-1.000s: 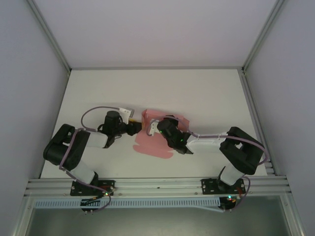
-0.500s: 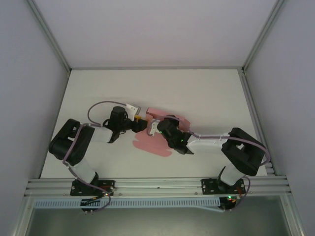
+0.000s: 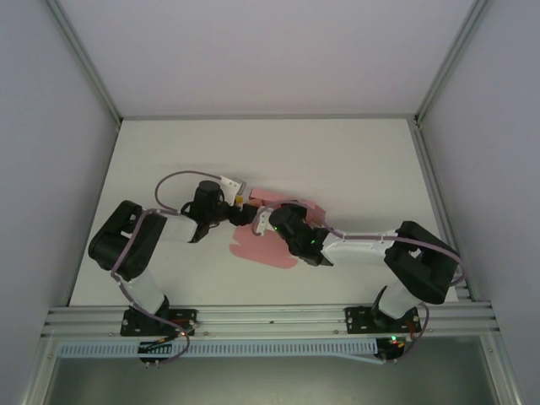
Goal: Assemble paper box
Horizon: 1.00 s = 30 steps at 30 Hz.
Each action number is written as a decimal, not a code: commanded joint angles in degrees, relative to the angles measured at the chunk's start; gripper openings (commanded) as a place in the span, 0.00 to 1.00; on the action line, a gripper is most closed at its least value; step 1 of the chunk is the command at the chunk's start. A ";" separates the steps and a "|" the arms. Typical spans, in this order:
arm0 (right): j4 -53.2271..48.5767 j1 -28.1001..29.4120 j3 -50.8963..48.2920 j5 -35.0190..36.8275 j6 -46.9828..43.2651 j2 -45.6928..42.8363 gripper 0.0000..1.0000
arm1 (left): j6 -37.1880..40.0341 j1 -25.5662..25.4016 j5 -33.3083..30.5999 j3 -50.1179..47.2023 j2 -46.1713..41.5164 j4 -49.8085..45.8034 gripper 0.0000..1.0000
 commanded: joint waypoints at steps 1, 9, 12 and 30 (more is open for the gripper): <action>-4.67 1.18 0.60 -4.24 1.63 1.16 0.00 | 2.79 -0.67 -1.41 3.02 0.66 2.55 0.71; -5.10 1.08 0.71 -2.25 2.96 0.82 0.00 | 2.17 -2.21 -12.31 2.73 1.36 0.77 0.30; -5.30 1.07 0.85 -1.37 5.03 0.16 0.00 | 1.81 -5.40 -25.41 1.62 2.51 1.37 0.20; -11.48 0.03 2.14 -1.67 10.44 -1.99 0.00 | -1.35 -10.33 -43.29 -6.70 8.09 15.43 0.27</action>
